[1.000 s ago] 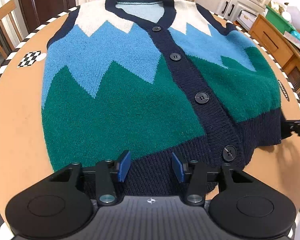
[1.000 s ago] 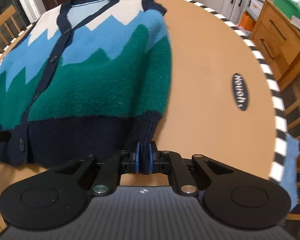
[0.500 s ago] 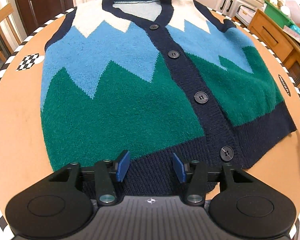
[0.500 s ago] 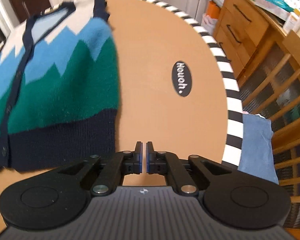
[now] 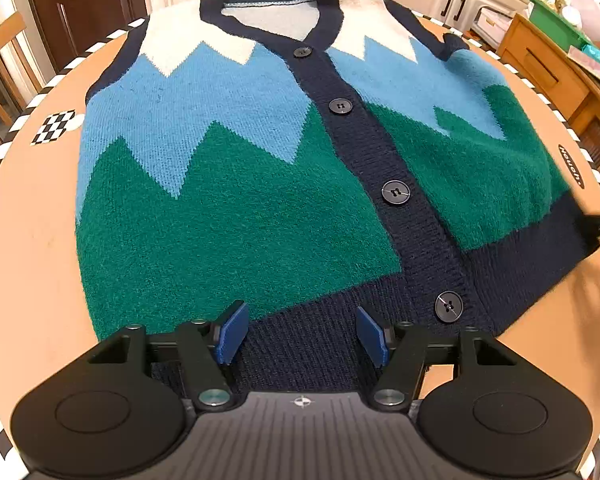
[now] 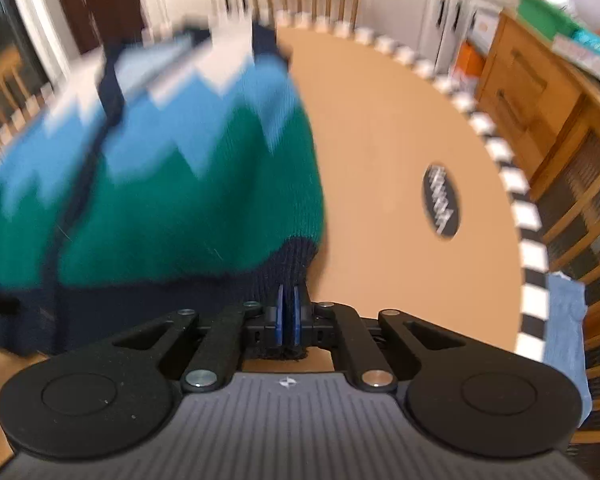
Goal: Fold clothes
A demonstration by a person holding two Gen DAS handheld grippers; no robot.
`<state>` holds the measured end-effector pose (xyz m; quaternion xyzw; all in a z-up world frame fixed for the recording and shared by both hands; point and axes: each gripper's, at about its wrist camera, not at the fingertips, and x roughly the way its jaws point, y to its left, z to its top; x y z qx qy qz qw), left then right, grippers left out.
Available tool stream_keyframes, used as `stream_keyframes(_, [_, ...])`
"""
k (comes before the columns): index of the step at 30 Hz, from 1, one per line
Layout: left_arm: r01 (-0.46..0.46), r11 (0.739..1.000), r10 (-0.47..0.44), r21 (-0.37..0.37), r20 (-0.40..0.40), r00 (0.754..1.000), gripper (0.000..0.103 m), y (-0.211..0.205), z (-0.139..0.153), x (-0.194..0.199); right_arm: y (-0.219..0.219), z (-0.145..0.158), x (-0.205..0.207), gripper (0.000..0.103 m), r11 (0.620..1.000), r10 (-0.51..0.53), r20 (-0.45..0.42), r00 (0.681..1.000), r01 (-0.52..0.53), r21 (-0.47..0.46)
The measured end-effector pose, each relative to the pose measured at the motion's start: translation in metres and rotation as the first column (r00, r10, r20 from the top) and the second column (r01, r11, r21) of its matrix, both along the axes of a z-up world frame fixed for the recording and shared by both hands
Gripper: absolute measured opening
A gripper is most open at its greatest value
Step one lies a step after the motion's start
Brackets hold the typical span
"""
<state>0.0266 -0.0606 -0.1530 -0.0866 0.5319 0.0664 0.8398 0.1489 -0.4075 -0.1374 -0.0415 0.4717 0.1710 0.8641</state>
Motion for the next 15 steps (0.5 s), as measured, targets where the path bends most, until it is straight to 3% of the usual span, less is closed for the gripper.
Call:
stream_keyframes(1, [-0.006,1.000,0.006,-0.009,0.002,1.000,0.063,0.001,0.000,0.000,-0.007,0.014,-0.006,0.005,1.000,-0.011,0.026,1.000,0.011,0.025])
stream_keyframes(3, [-0.023,0.999,0.023,-0.028,0.005,1.000,0.063,0.004,0.000,-0.001,-0.021,0.018,-0.009,0.004,0.998,-0.054,0.020,0.998,0.055,-0.012])
stream_keyframes(8, [-0.028,0.999,0.028,-0.032,-0.001,1.000,0.064,0.006,0.001,0.000,-0.039,-0.035,0.008,0.000,0.971,-0.160,-0.142,0.977,0.130,-0.200])
stream_keyframes(11, [-0.070,0.994,0.069,-0.083,-0.004,0.998,0.063,0.018,0.010,-0.005,-0.049,-0.020,0.007,0.023,0.980,-0.194,-0.118,0.974,0.188,-0.060])
stream_keyframes(12, [-0.093,0.989,0.095,-0.112,0.013,0.995,0.064,0.025,0.015,-0.008,-0.047,-0.013,0.008,0.053,0.982,-0.189,-0.085,0.978,0.188,-0.024])
stream_keyframes(13, [-0.121,0.985,0.125,-0.122,0.031,0.992,0.064,0.033,0.018,-0.010,-0.044,-0.005,0.012,0.070,0.984,-0.177,-0.039,0.983,0.178,0.017])
stream_keyframes(15, [-0.173,0.978,0.182,-0.112,0.068,0.981,0.064,0.049,0.024,-0.011,-0.025,0.006,0.031,0.066,0.991,-0.120,0.045,0.992,0.118,0.061])
